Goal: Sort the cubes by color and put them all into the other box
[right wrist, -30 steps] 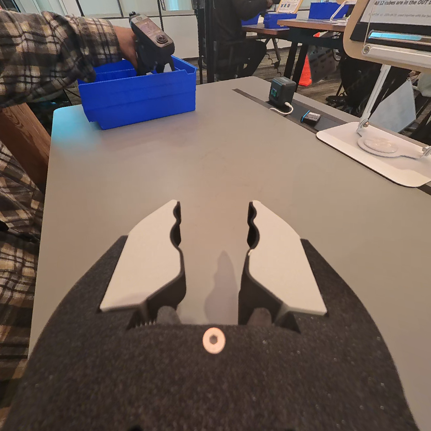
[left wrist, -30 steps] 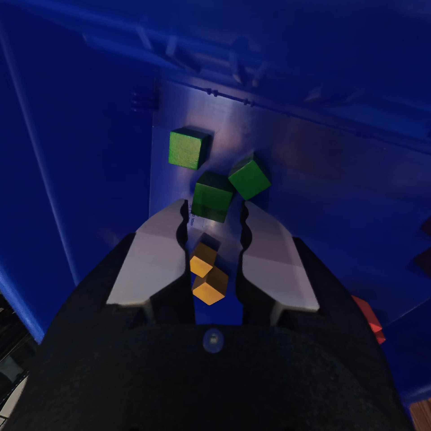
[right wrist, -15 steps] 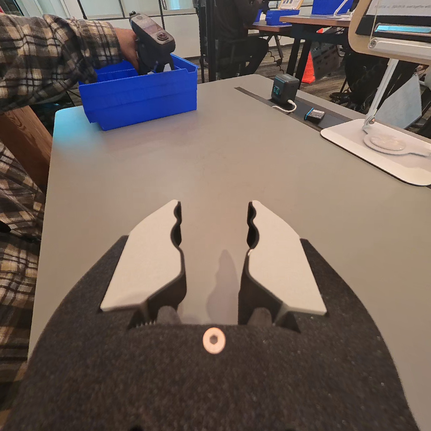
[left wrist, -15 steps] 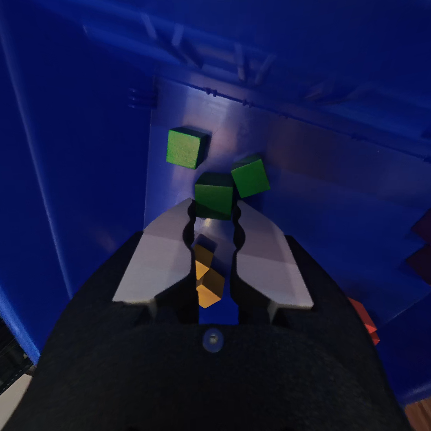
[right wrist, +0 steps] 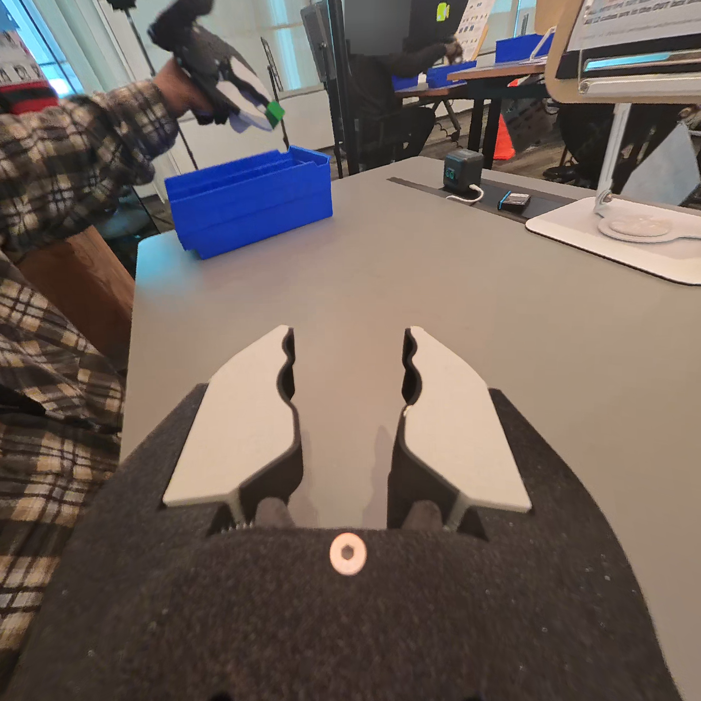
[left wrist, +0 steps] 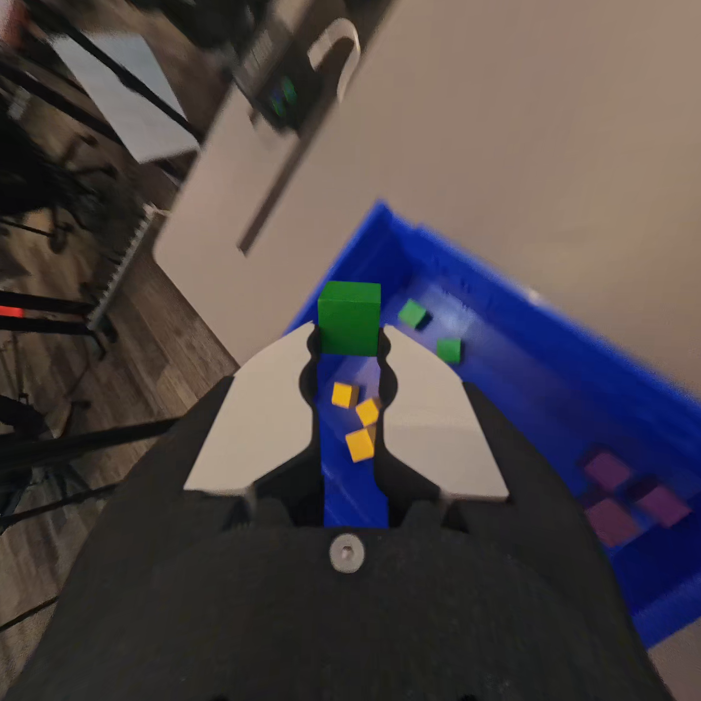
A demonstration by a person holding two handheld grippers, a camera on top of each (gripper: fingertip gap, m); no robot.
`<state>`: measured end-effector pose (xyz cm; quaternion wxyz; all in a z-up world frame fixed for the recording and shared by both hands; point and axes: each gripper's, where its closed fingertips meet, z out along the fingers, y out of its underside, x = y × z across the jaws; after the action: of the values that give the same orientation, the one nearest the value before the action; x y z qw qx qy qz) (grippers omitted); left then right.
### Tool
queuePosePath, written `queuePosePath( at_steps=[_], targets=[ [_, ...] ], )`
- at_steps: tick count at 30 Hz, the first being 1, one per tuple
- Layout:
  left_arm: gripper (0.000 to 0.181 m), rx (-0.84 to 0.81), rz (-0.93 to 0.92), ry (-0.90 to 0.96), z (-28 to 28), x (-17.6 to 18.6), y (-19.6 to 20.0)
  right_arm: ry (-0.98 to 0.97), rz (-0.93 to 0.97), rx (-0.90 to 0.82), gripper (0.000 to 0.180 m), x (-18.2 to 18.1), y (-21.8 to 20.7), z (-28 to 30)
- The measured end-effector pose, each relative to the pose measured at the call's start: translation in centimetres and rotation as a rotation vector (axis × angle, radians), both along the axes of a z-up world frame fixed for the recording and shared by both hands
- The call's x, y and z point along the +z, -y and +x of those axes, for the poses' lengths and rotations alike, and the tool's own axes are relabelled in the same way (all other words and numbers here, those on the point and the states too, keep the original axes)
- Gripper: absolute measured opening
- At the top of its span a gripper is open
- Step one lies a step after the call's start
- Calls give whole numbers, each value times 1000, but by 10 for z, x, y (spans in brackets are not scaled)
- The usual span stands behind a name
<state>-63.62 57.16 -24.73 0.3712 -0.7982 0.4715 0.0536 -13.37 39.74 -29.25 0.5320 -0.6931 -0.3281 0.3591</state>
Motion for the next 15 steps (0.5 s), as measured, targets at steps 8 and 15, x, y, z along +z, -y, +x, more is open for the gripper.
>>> queuePosePath(
  at_steps=[8,15],
  targets=[
    [28,-129,244,385,145,111,41,-69,-82,-6,58,6,1,10],
    [28,-425,324,698,301,128,89,-106,-187,0,61,21,-5,16]
  ],
)
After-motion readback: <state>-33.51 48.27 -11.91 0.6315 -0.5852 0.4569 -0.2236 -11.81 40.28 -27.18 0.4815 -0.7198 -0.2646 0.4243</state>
